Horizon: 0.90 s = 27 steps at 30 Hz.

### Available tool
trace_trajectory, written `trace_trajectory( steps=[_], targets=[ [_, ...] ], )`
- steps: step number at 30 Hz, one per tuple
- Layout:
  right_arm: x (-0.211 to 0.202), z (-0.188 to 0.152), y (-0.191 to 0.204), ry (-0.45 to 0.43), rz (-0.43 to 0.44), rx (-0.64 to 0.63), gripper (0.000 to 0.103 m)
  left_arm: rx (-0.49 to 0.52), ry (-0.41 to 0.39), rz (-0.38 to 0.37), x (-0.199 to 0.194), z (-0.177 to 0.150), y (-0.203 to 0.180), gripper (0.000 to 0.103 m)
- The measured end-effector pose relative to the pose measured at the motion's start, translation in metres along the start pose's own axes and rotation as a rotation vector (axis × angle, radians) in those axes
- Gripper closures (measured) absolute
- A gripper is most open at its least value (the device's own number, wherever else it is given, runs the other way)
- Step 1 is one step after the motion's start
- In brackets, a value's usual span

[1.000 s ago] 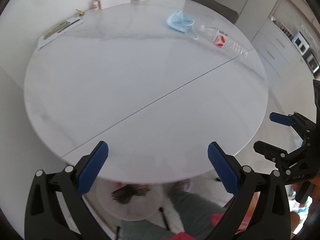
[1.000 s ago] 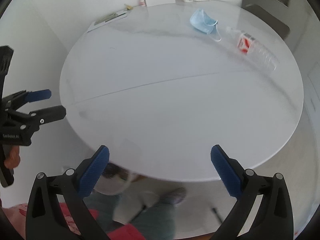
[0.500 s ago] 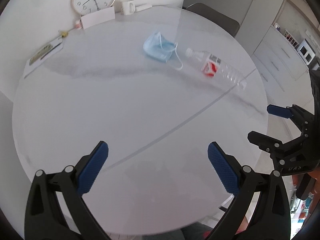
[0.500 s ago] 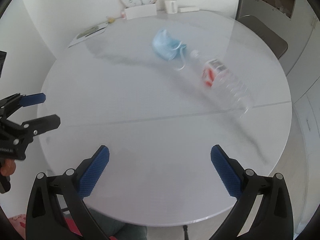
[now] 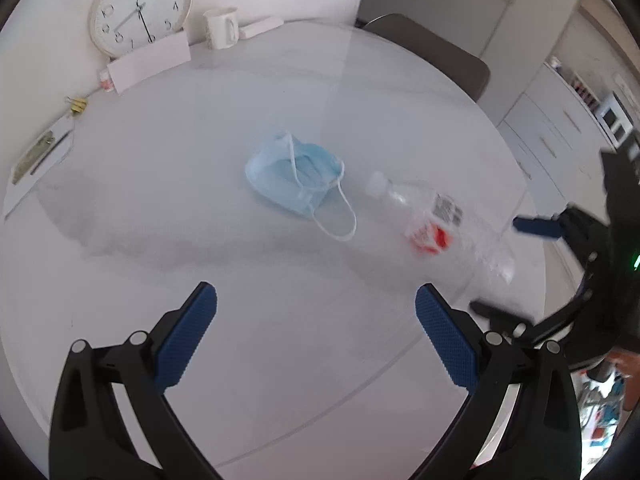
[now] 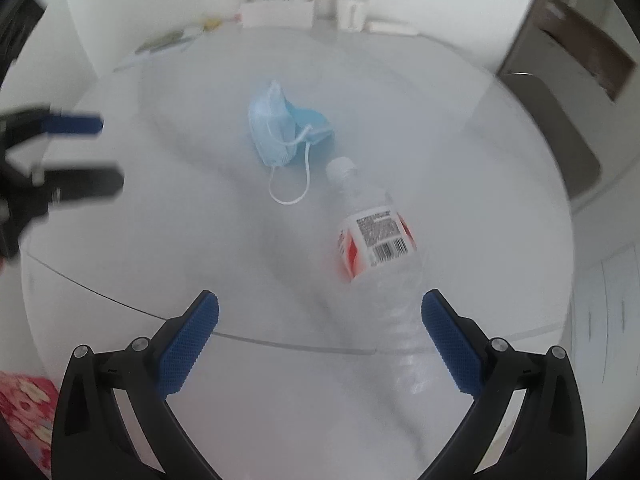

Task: Collect trash
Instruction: 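Move both open tools back over the table toward the mask and bottle, then grasp the blue face mask with the left tool while the right tool grasps the water bottle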

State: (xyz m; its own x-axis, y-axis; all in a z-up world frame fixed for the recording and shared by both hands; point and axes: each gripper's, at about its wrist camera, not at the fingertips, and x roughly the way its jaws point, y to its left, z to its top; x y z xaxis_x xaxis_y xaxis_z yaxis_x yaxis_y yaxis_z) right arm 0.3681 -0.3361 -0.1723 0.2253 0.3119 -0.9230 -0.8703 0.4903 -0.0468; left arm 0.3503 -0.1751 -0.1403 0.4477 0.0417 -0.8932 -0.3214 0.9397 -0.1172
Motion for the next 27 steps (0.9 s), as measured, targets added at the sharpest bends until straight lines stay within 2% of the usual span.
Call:
trace_trajectory(
  steps=[5,10,12,14,15,17,20,23,26,27],
  targets=[
    [0.049,0.014,-0.026,0.044,0.039,-0.117,0.002,-0.049,0.017,0.065,0.032,0.038,-0.002,0.008],
    [0.078,0.023,-0.04,0.078,0.073,-0.225,0.003,-0.138,0.037,0.049,0.059,0.066,-0.002,0.008],
    [0.086,0.026,-0.044,0.093,0.083,-0.253,0.019,-0.139,0.047,0.062,0.067,0.075,-0.004,0.008],
    [0.095,0.029,-0.051,0.132,0.125,-0.25,0.044,-0.137,0.046,0.062,0.071,0.083,-0.006,0.008],
    [0.095,0.031,-0.055,0.134,0.141,-0.242,0.044,-0.124,0.049,0.056,0.072,0.087,-0.006,0.008],
    [0.096,0.034,-0.063,0.138,0.18,-0.231,0.044,-0.084,0.047,0.064,0.074,0.093,-0.006,0.008],
    [0.097,0.037,-0.072,0.149,0.201,-0.204,0.045,0.036,0.038,0.097,0.078,0.102,-0.004,0.008],
    [0.097,0.038,-0.08,0.157,0.213,-0.169,0.045,0.208,0.049,0.118,0.083,0.108,-0.001,0.008],
    [0.098,0.04,-0.089,0.164,0.234,-0.098,0.044,0.338,0.071,0.074,0.087,0.115,0.002,0.008],
    [0.102,0.047,-0.095,0.166,0.237,-0.082,0.044,0.387,0.091,0.038,0.091,0.12,0.004,0.008]
  ],
)
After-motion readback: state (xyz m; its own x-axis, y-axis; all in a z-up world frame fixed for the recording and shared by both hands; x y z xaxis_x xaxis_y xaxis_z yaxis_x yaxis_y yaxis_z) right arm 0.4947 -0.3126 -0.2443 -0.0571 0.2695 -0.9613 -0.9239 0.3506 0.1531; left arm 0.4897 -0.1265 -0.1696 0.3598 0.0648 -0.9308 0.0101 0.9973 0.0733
